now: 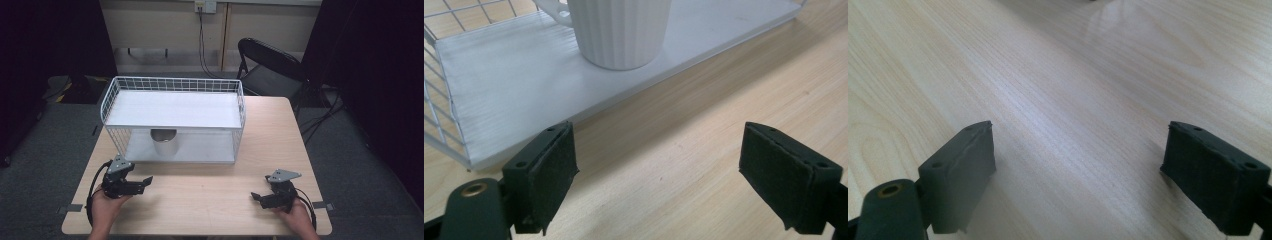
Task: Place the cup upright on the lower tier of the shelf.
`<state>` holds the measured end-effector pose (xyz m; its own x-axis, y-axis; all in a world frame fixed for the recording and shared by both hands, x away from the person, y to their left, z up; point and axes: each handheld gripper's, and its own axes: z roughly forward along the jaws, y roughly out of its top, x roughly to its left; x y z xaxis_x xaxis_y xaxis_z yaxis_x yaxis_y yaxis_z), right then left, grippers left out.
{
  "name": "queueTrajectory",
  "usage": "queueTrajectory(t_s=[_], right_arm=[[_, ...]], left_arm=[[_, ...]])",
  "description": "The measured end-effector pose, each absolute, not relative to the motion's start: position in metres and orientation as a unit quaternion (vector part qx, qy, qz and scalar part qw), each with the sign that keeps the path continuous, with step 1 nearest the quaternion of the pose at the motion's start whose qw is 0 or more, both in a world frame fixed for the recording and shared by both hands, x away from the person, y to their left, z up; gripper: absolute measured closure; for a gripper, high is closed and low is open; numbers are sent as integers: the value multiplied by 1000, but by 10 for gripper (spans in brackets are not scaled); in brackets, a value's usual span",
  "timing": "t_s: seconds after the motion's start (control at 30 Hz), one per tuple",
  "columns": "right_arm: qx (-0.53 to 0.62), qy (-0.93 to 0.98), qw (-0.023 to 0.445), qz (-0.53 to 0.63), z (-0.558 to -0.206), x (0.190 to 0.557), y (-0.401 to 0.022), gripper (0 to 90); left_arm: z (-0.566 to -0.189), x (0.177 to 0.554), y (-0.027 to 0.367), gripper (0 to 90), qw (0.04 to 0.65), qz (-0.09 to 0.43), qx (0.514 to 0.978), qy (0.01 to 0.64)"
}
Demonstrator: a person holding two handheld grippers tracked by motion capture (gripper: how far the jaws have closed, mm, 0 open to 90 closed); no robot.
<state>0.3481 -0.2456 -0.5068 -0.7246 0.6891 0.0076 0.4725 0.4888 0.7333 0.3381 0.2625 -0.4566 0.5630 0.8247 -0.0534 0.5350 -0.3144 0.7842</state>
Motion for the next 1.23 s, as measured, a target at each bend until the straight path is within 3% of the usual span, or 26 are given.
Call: queueTrajectory(t_s=[1.0,1.23], right_arm=[[342,850,145,374,-507,347,-246,124],[343,850,145,373,-507,347,-246,124]], left_arm=[[-499,337,281,61,342,155,816,440],[-504,335,280,26,340,171,823,421]])
